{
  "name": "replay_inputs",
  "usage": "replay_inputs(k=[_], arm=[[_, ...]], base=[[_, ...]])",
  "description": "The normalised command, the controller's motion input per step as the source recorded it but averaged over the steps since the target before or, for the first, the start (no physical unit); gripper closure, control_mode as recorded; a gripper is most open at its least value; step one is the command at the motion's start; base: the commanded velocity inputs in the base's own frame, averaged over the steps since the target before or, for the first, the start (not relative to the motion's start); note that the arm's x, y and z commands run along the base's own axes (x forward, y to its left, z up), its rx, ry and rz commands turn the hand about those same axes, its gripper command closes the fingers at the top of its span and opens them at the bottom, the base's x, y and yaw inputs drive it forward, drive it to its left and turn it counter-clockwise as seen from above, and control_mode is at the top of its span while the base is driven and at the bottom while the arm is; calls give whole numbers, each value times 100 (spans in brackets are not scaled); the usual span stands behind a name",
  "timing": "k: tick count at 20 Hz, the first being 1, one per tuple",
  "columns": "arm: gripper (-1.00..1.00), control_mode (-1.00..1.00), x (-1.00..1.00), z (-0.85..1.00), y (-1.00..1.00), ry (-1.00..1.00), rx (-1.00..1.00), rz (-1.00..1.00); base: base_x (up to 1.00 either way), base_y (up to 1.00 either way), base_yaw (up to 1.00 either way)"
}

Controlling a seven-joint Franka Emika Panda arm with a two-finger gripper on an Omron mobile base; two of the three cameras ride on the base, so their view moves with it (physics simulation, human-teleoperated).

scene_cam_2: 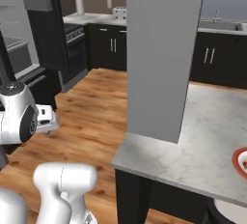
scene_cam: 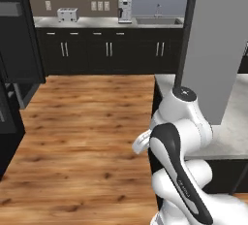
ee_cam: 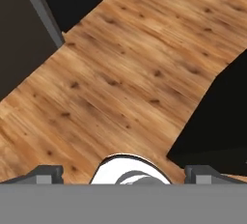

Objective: Pick up the mango and banana from the fridge and place one fruit on each plate on the dining counter.

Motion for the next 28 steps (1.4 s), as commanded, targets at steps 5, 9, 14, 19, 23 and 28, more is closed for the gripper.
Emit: replay_inputs(k=[5, 9, 14, 19, 23, 28], arm=[[-100, 100, 0, 0, 0, 0, 0, 0], [-100, 100, 0, 0, 0, 0, 0, 0], [-100, 100, 0, 0, 0, 0, 0, 0], [-100, 100, 0, 0, 0, 0, 0, 0], [-100, 100, 0, 0, 0, 0, 0, 0], [-100, 100, 0, 0, 0, 0, 0, 0]], base=[[38, 49, -33], [55, 44, -30], [56, 57, -14], [71, 58, 0], [81, 55, 4], [77, 48, 15]])
